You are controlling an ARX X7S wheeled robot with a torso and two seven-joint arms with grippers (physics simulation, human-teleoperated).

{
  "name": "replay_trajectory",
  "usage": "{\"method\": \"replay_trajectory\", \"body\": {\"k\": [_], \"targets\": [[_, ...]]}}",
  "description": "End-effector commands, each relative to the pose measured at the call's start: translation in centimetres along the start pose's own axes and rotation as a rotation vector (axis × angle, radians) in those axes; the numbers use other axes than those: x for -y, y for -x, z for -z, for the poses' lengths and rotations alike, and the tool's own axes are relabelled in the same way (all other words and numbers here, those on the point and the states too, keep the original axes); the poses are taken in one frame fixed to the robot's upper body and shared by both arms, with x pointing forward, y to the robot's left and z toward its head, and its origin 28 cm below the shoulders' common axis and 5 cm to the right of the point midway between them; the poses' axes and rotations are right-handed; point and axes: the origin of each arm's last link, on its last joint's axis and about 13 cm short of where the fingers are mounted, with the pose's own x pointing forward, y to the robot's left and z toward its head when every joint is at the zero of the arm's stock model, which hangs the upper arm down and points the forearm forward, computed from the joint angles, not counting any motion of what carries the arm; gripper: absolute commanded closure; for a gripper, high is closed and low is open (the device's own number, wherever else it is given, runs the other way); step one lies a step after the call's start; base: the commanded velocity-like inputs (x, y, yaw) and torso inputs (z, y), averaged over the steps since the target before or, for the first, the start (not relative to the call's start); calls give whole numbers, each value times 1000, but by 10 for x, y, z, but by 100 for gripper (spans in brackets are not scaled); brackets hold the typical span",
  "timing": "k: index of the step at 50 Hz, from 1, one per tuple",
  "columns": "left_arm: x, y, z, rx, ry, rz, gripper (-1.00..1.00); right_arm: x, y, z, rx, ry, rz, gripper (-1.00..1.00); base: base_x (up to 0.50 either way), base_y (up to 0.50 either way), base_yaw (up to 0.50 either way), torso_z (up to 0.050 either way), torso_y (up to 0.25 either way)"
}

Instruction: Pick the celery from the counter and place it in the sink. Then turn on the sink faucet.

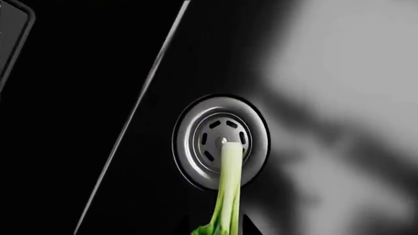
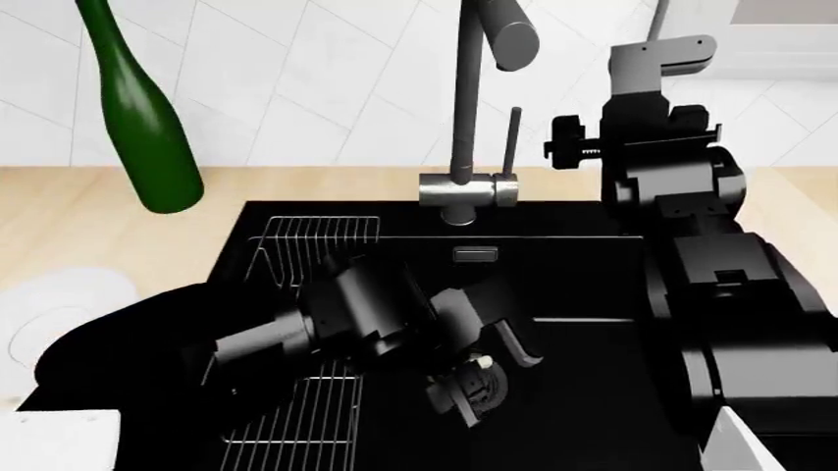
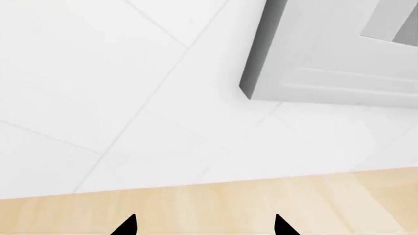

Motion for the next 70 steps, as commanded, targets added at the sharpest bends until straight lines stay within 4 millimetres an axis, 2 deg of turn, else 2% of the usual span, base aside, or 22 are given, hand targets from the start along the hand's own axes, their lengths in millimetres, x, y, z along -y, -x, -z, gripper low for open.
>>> {"method": "replay_trajectory", "body": {"k": [1,8,9,22,26,29,34,40,46,48,55,61,63,65,68,69,70], "targets": [[7,-7,0,-4,-28,30,100,-6,1,1,2,-17,-42,-100,0,0,0,0,0],[6,-7,2,-22,-30,32,100,-6,0,2,3,-13,-38,-100,0,0,0,0,0],[6,-6,1,-24,-28,29,-100,-6,0,2,3,-13,-38,-100,0,0,0,0,0],[1,2,-5,-21,-46,-8,-100,-6,0,3,2,-12,-38,-100,0,0,0,0,0],[2,14,-13,-5,-80,-33,-100,-7,-1,6,-1,-9,-40,-100,0,0,0,0,0],[4,34,-25,2,-134,-82,-100,-5,-1,6,-6,-14,-33,-100,0,0,0,0,0],[13,55,-38,48,-198,-116,-100,-7,-1,7,-5,-13,-37,-100,0,0,0,0,0],[18,58,-36,68,-216,-114,-100,-8,-1,9,-9,-10,-36,-100,0,0,0,0,0],[18,76,-31,71,-226,-136,-100,-7,-1,8,-13,-10,-35,-100,0,0,0,0,0],[18,87,-28,72,-224,-143,-100,-8,-1,10,-15,-10,-35,-100,0,0,0,0,0],[1,152,-16,145,-155,-257,-100,-9,0,9,-14,-15,-37,-100,0,0,0,0,0],[-7,188,-2,238,-73,-303,-100,-8,0,6,-9,-17,-37,-100,0,0,0,0,0],[-6,214,4,335,-29,-316,-100,-10,0,8,-12,-17,-38,-100,0,0,0,0,0],[-10,227,8,392,18,-349,-100,-11,0,7,-11,-17,-44,-100,0,0,0,0,0],[-11,230,10,402,27,-347,-100,-11,0,6,-9,-17,-45,-100,0,0,0,0,0],[-14,241,18,460,78,-382,-100,-11,1,6,-5,-20,-48,-100,0,0,0,0,0],[-15,243,19,479,90,-393,-100,-11,1,5,-5,-22,-47,-100,0,0,0,0,0]]}}
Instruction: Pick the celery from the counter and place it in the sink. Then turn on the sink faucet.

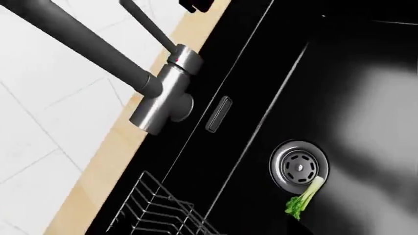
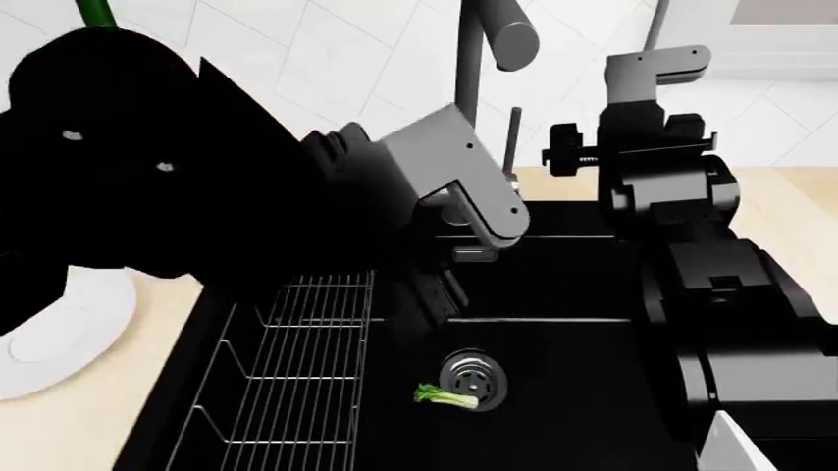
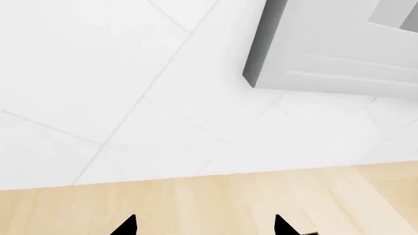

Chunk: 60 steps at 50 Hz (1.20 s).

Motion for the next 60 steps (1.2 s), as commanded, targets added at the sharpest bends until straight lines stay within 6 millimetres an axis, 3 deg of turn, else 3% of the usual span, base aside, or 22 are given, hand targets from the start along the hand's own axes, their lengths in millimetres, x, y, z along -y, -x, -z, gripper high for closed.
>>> {"method": "replay_trajectory", "body": {"k": [1,7,16,28,36,51,60], "targets": [[-23,69,8,240,152,-137,-100,-8,2,-2,11,-25,-47,-100,0,0,0,0,0],[-34,81,22,318,278,-240,-100,-6,1,-4,26,-18,-37,-100,0,0,0,0,0],[-38,85,27,345,323,-259,-100,1,1,-7,26,-35,-53,-100,0,0,0,0,0],[-49,74,27,405,418,-317,-100,13,1,-15,43,-46,-190,-100,0,0,0,0,0],[-57,66,30,395,464,-408,-100,19,20,-10,42,-55,-257,-100,0,0,0,0,0],[-59,66,32,417,478,-387,-100,26,51,0,54,-40,-313,-100,0,0,0,0,0],[-58,63,31,405,467,-390,-100,18,54,-2,59,-38,-343,-100,0,0,0,0,0]]}}
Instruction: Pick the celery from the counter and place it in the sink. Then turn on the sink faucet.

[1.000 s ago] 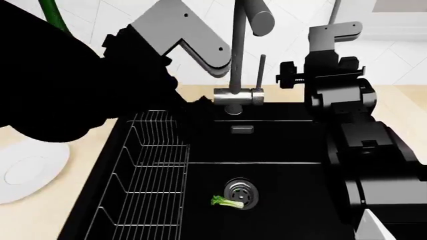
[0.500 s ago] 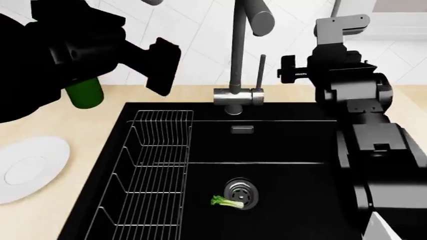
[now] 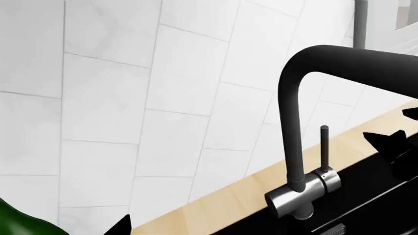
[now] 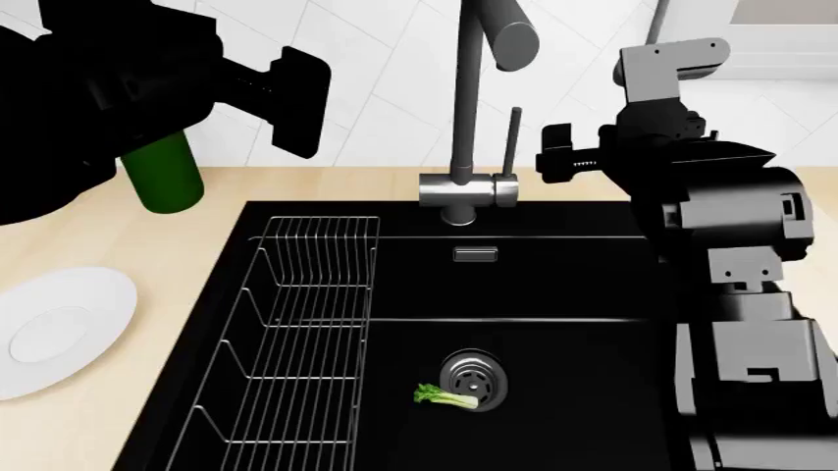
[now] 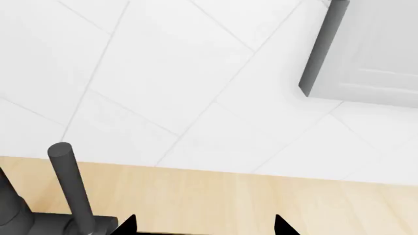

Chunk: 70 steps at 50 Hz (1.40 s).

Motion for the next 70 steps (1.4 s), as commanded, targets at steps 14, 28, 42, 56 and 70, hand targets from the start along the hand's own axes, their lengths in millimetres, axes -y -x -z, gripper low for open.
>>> {"method": "replay_trajectory", "body": {"k": [14,28,42,56,70], "targets": [[1,-3,-3,25,2,9,-100,-25,22,3,22,16,-133,-100,0,0,0,0,0],[0,-3,-3,31,5,15,-100,-34,31,1,44,50,-144,-100,0,0,0,0,0],[0,-5,-1,24,-3,14,-100,-39,27,-15,83,23,-157,-100,0,0,0,0,0],[-1,-3,1,26,-11,10,-100,-41,7,-15,67,8,-127,-100,0,0,0,0,0],[-3,-4,1,24,-11,9,-100,-47,-10,-13,59,4,-140,-100,0,0,0,0,0]]}}
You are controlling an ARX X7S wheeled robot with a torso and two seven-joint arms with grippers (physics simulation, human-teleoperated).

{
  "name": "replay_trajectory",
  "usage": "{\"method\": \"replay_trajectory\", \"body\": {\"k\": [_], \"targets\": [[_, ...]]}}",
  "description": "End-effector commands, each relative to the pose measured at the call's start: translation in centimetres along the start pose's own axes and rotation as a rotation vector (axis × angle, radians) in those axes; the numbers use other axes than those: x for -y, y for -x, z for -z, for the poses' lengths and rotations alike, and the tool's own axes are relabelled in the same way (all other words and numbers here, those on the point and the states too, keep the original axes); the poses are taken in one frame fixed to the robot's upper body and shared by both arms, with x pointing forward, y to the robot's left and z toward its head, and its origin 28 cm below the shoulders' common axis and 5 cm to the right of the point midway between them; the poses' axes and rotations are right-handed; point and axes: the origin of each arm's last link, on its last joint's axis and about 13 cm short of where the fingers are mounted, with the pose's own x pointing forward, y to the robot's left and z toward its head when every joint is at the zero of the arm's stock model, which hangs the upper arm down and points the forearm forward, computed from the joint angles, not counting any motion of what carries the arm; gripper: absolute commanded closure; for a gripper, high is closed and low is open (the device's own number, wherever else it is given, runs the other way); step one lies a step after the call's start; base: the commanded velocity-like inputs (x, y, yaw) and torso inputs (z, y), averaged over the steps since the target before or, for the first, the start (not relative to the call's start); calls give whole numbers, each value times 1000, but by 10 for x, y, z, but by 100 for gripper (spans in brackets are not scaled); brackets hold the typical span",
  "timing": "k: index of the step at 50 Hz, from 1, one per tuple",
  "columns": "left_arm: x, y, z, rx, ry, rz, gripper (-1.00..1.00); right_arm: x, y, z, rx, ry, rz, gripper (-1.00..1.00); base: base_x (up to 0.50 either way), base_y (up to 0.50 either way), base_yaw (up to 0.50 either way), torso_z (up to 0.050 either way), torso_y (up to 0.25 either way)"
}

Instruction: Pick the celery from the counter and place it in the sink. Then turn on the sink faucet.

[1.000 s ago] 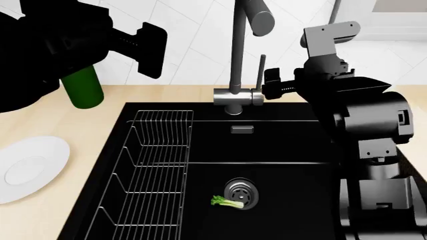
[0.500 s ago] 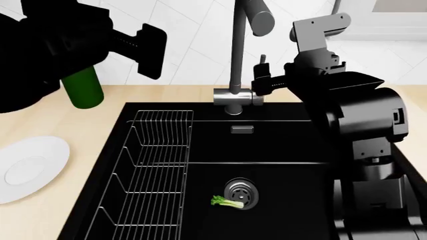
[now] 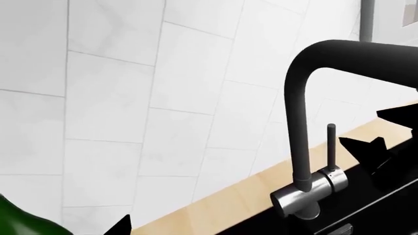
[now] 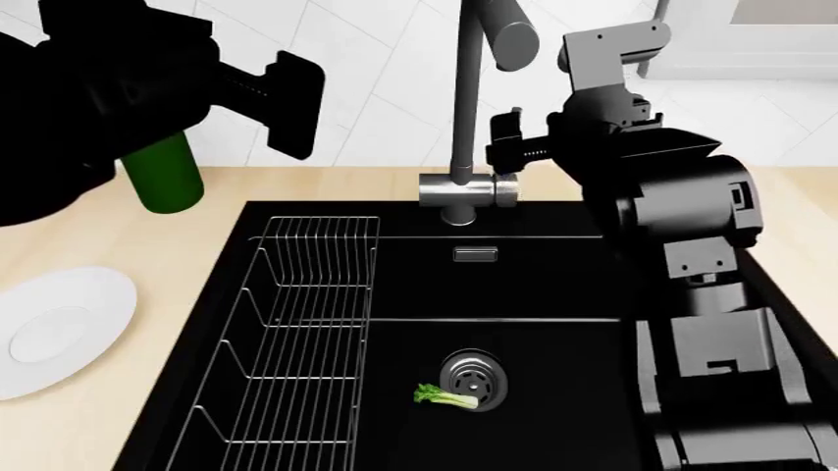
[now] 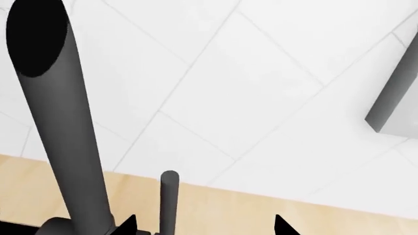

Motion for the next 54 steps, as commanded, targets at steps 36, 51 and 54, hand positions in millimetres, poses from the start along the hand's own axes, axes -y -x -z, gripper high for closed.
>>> {"method": "replay_trajectory", "body": {"k": [36,51,54], "targets": [[2,-1,2,9,-15,26,-100,8,-47,27,-119,-205,345,-100,0,0,0,0,0],[1,-1,0,14,-14,24,-100,14,-45,37,-184,-215,418,-100,0,-1,-3,0,0],[1,0,0,15,-12,24,-100,13,-45,37,-181,-210,420,-100,0,-3,-6,0,0]]}}
